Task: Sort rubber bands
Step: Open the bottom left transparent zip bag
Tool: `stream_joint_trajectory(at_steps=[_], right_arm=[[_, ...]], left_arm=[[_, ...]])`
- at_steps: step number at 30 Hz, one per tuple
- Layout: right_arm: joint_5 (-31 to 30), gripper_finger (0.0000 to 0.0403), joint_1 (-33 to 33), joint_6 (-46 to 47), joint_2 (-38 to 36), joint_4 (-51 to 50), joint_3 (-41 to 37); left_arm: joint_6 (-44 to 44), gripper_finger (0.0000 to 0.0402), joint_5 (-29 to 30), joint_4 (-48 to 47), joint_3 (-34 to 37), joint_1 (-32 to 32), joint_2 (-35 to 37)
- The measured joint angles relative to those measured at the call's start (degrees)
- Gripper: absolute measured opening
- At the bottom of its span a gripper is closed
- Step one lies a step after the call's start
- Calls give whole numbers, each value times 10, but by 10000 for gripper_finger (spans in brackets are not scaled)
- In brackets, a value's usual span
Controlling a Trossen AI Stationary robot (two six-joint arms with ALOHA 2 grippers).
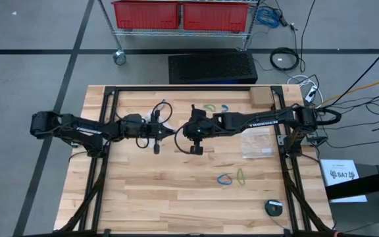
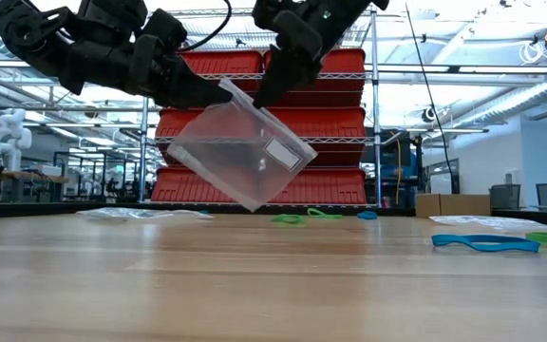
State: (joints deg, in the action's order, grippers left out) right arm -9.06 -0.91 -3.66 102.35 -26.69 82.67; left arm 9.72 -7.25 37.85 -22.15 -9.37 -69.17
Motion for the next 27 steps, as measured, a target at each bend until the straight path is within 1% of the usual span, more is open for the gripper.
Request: stream_joint_trajectory(at_steps=[4,7,15,17,21,27], right_arm=[[-7,0,-3,-3,0,6,0],[-30,0,-8,-8,0,5,0],[-27,0,-14,-16,4,13,0],[-27,0,-13,-23,6,1,0],[-46,0,-12,-23,-1,-4,0],[-49,0,-13,-22,-3,-7,0]], left_arm=[[-1,1,0,-2,0,0,0],[-1,1,0,-3,0,0,0],[-1,1,0,-5,0,0,0],[-1,1,0,-6,0,0,0],[-1,1,0,-9,0,0,0],[1,1,0,-9,0,0,0]])
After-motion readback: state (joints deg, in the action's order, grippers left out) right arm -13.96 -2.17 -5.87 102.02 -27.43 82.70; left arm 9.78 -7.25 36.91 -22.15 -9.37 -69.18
